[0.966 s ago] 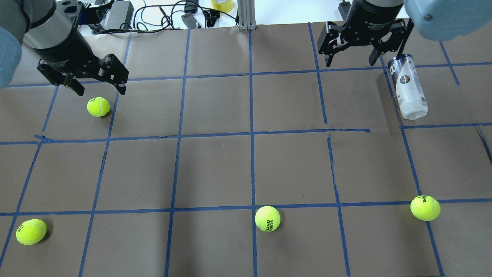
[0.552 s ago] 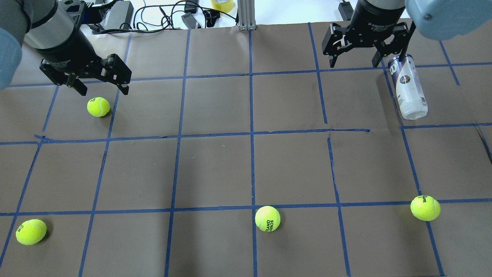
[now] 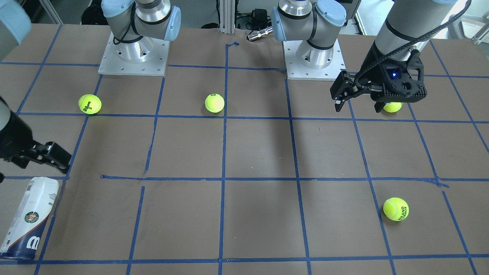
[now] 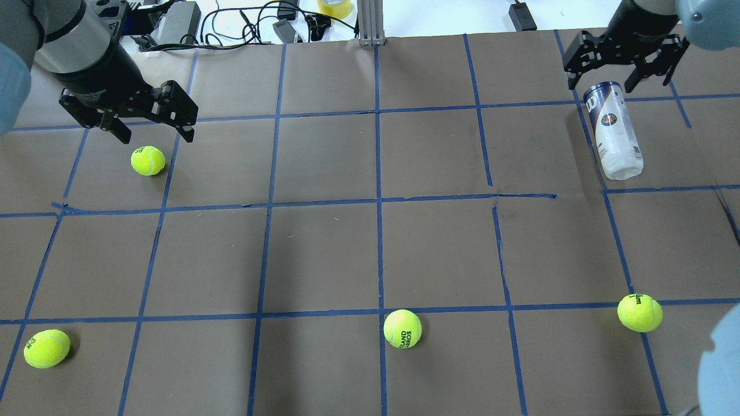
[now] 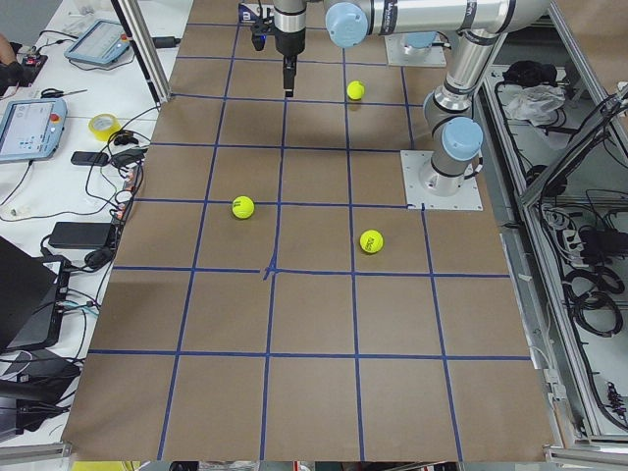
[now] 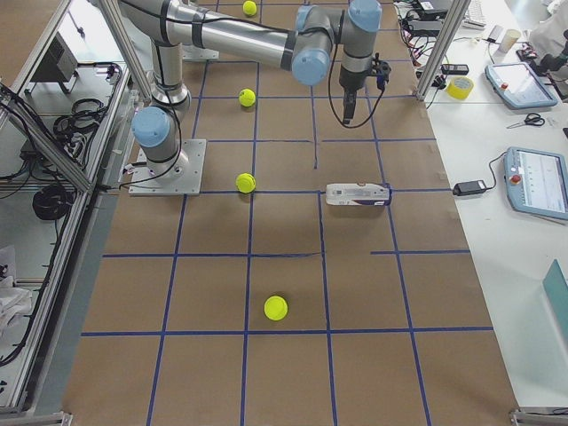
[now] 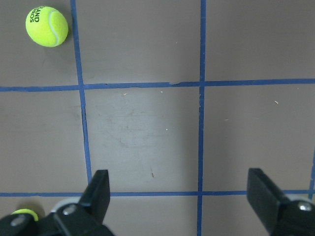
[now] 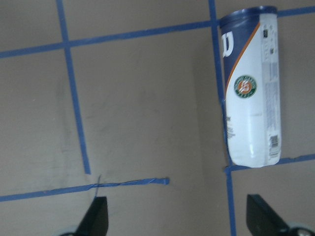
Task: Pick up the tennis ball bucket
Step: 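Move the right gripper down over the upright white-and-navy tennis ball can, then close the right gripper around the can's body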
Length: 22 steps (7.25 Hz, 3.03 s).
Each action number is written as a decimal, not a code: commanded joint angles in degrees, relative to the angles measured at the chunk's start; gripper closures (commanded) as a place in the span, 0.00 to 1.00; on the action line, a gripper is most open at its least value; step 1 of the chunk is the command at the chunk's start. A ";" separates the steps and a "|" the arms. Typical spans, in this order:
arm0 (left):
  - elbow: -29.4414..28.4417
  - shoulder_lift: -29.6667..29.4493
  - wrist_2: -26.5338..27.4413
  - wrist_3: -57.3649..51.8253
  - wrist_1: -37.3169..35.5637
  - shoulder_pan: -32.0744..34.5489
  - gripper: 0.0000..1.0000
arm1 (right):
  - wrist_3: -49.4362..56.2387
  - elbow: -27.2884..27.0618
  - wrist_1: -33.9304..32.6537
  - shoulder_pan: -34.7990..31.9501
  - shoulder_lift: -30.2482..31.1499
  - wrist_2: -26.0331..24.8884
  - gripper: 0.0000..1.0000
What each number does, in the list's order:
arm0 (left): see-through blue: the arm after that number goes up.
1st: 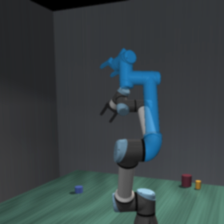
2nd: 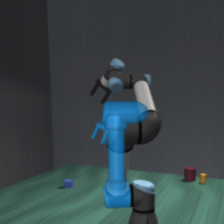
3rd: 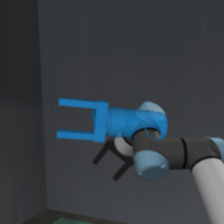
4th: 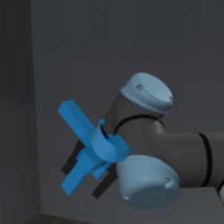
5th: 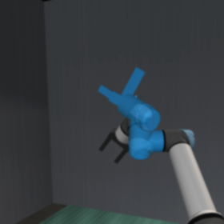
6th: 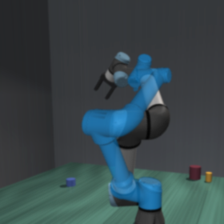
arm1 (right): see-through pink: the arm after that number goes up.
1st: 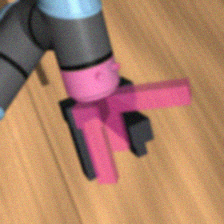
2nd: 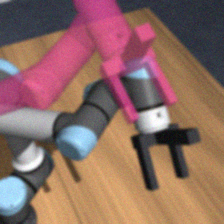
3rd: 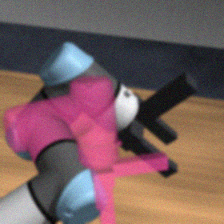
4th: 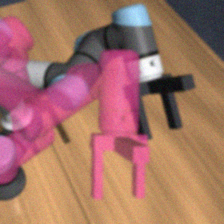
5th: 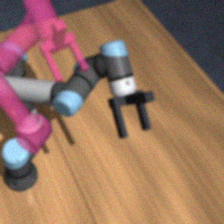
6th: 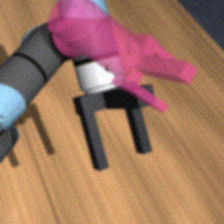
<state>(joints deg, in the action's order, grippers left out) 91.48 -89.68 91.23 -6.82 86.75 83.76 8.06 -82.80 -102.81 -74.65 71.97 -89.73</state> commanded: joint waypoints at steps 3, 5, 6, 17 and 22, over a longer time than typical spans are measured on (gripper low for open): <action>0.10 -0.67 -0.09 -0.04 0.00 -0.18 0.00 | 7.23 0.71 -13.11 5.83 -13.50 0.08 0.00; 0.19 -1.02 -0.17 -0.04 -0.17 -0.35 0.00 | 13.00 0.71 -15.75 8.63 -17.11 0.07 0.00; 0.36 -0.76 -0.17 -0.04 -0.17 -0.27 0.00 | 12.34 0.88 -15.84 9.00 -17.56 0.34 0.00; 1.33 1.43 -5.19 0.66 1.32 2.11 0.00 | 10.14 0.62 -17.25 8.30 -21.34 0.61 0.00; 1.42 1.43 -3.52 0.49 1.32 1.41 0.00 | 10.66 0.18 -17.34 8.21 -21.43 2.01 0.12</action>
<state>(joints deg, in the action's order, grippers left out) 92.90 -88.24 86.91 -6.29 88.14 85.49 18.47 -82.54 -120.16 -66.44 50.47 -87.71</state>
